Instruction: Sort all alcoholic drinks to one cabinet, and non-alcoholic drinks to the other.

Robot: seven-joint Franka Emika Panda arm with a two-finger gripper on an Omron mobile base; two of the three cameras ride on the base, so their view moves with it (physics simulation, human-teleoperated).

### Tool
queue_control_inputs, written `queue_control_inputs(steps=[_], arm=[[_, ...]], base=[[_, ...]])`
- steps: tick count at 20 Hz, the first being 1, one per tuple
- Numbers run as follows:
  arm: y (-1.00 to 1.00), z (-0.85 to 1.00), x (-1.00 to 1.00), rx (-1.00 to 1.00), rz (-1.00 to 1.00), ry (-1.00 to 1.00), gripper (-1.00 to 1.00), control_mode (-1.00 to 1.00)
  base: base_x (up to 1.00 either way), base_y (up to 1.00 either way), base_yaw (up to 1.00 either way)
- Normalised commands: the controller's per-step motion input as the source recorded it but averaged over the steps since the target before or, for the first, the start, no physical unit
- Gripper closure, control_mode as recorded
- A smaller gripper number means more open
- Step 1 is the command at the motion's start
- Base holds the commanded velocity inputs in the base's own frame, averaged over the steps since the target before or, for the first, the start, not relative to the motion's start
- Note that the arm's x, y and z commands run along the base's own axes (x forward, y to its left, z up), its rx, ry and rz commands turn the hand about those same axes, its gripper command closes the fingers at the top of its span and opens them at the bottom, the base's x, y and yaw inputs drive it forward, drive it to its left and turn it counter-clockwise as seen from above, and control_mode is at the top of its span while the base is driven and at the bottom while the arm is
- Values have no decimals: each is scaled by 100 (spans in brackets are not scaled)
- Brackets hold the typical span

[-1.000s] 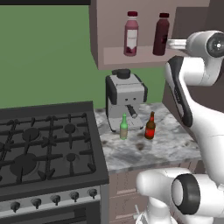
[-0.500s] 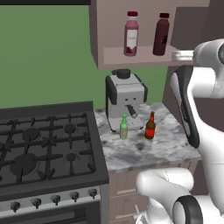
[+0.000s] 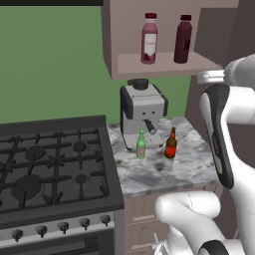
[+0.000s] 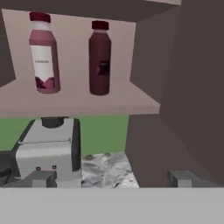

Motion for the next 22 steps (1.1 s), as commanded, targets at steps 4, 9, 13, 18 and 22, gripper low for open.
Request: queue_control_inputs(steps=[4, 9, 13, 18, 22], arm=[[18, -24, -30, 0, 3, 12, -100, -100], [20, -25, -29, 0, 3, 13, -100, -100], [17, -26, -29, 0, 2, 12, -100, -100], [12, -26, -26, 0, 2, 10, -100, -100], [7, -24, -23, 0, 1, 10, -100, -100]], base=[[0, 0, 0], [0, 0, 0], [0, 0, 0], [0, 0, 0], [0, 0, 0]])
